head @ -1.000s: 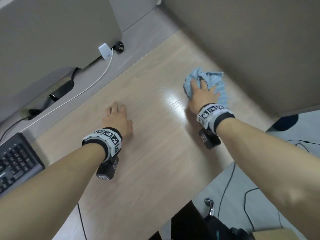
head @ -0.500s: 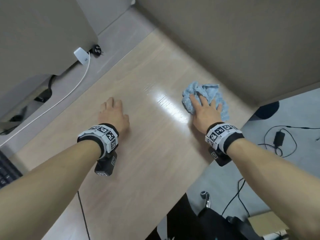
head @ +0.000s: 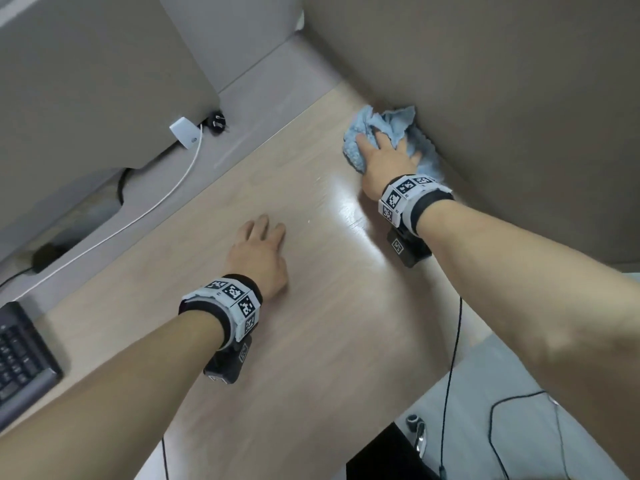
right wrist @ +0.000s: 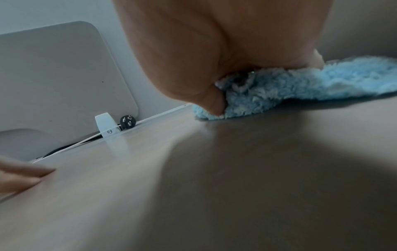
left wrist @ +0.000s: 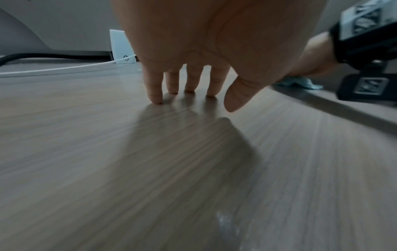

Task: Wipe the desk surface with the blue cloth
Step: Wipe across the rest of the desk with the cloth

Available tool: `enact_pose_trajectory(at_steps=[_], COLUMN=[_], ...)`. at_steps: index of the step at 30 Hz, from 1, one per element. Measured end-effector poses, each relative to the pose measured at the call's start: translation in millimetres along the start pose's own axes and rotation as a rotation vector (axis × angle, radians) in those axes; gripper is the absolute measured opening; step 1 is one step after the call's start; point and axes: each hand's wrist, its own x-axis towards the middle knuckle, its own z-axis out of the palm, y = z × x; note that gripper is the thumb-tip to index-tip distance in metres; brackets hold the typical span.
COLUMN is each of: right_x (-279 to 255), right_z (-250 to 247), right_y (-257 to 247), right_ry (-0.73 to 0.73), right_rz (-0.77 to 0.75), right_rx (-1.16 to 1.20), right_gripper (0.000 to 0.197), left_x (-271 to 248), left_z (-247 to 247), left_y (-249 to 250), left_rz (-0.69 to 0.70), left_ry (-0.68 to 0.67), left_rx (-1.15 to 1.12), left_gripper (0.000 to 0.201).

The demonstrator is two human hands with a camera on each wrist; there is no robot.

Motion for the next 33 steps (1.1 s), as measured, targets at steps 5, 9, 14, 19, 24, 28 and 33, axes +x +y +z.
enact_pose_trajectory(at_steps=[5,9,14,19,24,28,33], right_x=[16,3,-59,-129,-195,-262,-325], right_z=[2,-2,8,41,73,108,141], right_y=[-18,9,63,118,126,70,49], right_ry=[-0.024,-0.079,-0.013,0.062,0.061,0.0,-0.086], right_rz=[-0.069,-0.082,0.037,0.178,0.308,0.095,-0.237], right_rx=[-0.029,-0.014,0.014,0.039,0.051,0.007,-0.069], right_gripper=[0.082,0.083,0.079,0.075,0.074,0.085,0.083], left_x=[0,1,-1,-17,-39,-51,-52], left_z=[0,-5,-13,-1,23,38,44], left_y=[3,3,5,23,48,64,74], left_rz=[-0.015,-0.031,-0.017,0.09,0.214,0.269,0.262], left_ry=[0.02,0.004,0.012,0.013,-0.03,0.001,-0.006], left_rx=[0.013,-0.02,-0.026,-0.014,-0.01,0.015,0.07], left_gripper=[0.062,0.062,0.054,0.052,0.055,0.055,0.054])
